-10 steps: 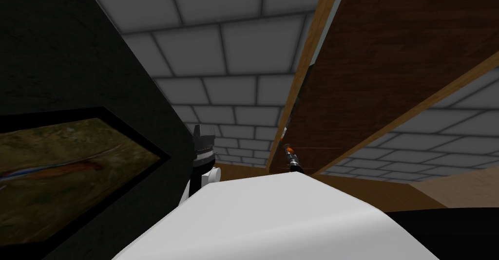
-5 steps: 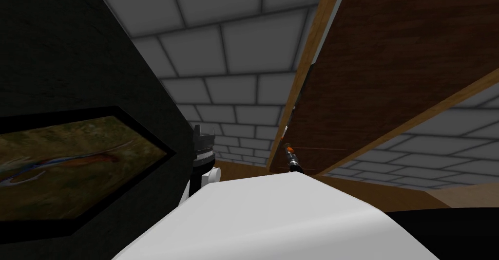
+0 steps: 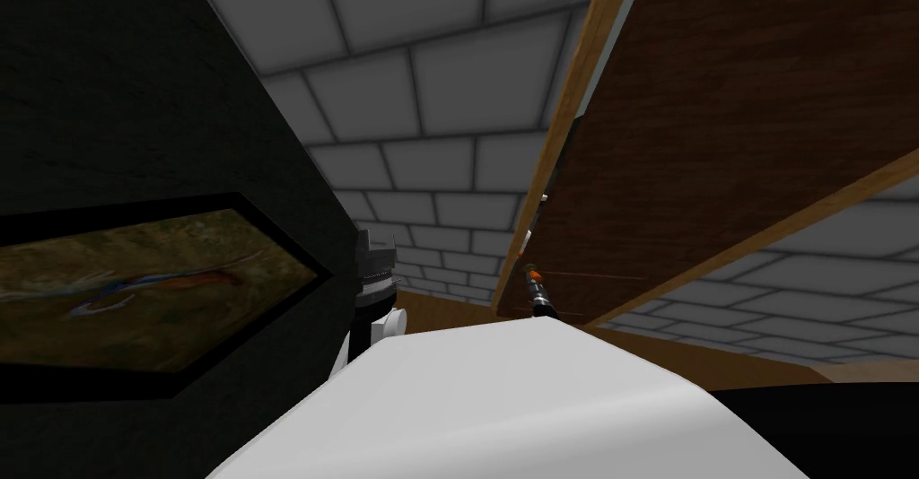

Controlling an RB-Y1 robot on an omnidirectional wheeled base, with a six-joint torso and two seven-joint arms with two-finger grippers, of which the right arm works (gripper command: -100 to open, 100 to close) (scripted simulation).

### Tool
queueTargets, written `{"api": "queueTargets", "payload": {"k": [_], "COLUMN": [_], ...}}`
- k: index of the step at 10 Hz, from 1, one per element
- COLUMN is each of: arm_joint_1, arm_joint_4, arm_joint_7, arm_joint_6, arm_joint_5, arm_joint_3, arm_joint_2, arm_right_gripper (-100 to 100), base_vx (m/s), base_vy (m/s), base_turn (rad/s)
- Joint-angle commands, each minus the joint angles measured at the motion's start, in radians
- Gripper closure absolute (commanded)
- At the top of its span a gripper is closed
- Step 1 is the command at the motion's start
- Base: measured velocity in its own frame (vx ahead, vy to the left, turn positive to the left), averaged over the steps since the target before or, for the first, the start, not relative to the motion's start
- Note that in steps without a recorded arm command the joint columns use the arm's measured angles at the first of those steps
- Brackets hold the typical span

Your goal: Pull the door open

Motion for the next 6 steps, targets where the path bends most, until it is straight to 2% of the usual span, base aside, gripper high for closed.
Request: {"api": "queueTargets", "payload": {"k": [1, 6], "arm_joint_1": [0.02, 0.027], "arm_joint_4": [-0.008, -0.011], "arm_joint_7": [-0.039, -0.177], "arm_joint_6": [0.015, -0.001], "arm_joint_5": [-0.016, -0.062], "arm_joint_3": [-0.009, 0.019], "arm_joint_2": [-0.018, -0.03], "arm_right_gripper": [100, 100], "base_vx": [-0.025, -0.041], "base_vy": [-0.005, -0.027], "base_turn": [0.061, 0.089]}}
